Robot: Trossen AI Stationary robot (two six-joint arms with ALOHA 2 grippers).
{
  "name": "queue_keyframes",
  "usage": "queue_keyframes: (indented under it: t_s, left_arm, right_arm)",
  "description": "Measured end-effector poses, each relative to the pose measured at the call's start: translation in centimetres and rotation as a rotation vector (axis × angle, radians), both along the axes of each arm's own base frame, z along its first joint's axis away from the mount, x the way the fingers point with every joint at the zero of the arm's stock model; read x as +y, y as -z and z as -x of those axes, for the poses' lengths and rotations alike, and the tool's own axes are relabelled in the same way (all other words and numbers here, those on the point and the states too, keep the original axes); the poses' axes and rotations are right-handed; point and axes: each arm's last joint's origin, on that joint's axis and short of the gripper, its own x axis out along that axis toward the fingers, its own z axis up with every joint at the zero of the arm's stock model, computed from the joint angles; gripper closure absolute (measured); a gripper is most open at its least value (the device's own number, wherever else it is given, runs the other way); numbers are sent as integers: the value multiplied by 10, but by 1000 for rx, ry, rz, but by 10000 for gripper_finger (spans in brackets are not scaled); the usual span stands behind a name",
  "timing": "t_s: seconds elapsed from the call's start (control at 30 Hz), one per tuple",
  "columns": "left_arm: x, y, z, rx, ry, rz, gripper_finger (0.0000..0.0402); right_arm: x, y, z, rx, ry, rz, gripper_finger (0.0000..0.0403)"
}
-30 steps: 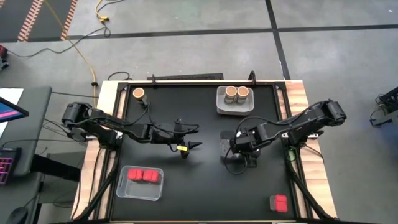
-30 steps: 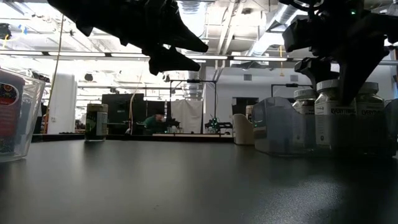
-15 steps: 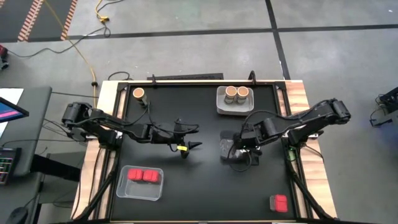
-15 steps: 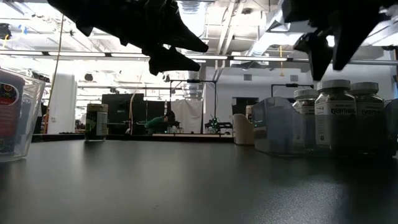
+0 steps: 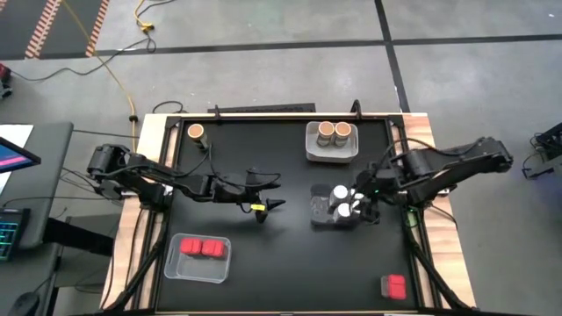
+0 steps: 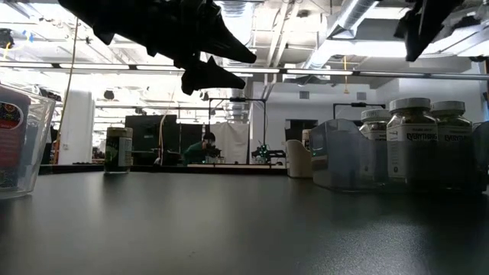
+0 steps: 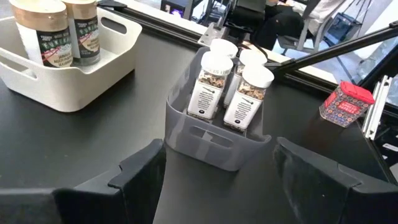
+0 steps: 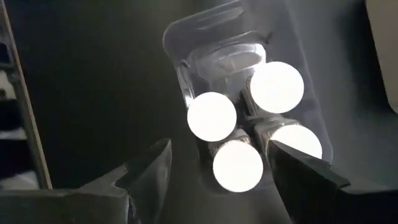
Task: Sort spices by type
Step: Put the gold spice bottle in the gray bin
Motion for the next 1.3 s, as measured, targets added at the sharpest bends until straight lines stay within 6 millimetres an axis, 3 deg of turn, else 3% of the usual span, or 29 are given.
queue_keyframes:
  t_s: [0.3, 0.43, 0.67, 0.97, 1.13, 1.3]
  left_arm:
    - [0, 0, 0, -2, -2, 7, 118]
    - [4, -1, 0, -10, -52, 69, 118]
    - [25, -30, -13, 9, -170, 121, 118]
    - [48, -79, -22, 56, -259, -60, 118]
    - [57, -89, -23, 72, -251, -190, 118]
    - [73, -83, -18, 159, -328, -215, 108]
  right_arm:
    - [-8, -12, 37, 5, 143, 12, 111]
    - [-11, -9, 55, 10, 189, 55, 111]
    - [-18, 8, 77, -2, 211, 64, 111]
    - [-22, 26, 91, 8, 226, 62, 111]
    - [-23, 26, 92, -6, 242, 50, 111]
    - [-25, 26, 91, -20, 329, 24, 111]
